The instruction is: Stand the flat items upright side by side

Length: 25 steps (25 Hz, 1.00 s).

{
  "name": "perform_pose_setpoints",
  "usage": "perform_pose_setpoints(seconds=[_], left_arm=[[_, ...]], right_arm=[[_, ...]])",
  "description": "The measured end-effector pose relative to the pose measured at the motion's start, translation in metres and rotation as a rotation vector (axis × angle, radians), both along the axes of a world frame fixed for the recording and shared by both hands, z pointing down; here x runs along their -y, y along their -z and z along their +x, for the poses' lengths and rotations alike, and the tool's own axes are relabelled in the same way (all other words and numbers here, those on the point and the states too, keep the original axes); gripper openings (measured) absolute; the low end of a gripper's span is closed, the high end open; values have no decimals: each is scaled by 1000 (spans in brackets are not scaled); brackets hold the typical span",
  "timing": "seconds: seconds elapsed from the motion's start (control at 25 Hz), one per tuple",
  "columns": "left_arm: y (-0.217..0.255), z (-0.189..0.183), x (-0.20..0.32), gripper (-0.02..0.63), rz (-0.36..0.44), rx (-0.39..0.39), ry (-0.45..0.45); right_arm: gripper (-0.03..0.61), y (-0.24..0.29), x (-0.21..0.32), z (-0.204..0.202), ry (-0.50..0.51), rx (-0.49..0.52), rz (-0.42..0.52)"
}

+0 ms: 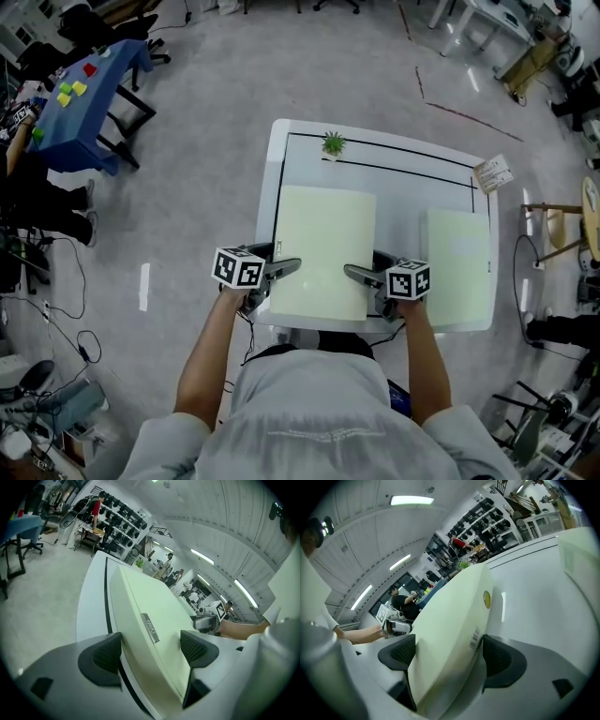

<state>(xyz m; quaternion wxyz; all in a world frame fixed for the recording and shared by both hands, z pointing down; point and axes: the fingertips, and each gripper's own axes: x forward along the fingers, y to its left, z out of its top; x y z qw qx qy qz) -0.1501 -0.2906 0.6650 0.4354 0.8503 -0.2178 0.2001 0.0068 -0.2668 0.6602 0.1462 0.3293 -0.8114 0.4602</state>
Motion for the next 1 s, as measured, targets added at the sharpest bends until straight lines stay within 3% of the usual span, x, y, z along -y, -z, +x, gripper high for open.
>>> perform_pose_setpoints(seconds=[0.24,0.8,0.92,1.0], left_arm=[[-1,1,-1,400,4,9,-10],[10,3,-3,400,290,-8,28],[12,4,-1,400,307,-23,37],[14,0,1,402,290,-43,56]], right_arm=[[440,1,3,0,-45,35,-10],[439,3,11,10,-144,193,-114],[439,5,15,11,-165,220,-105],[439,14,21,12,-232,316,-89]])
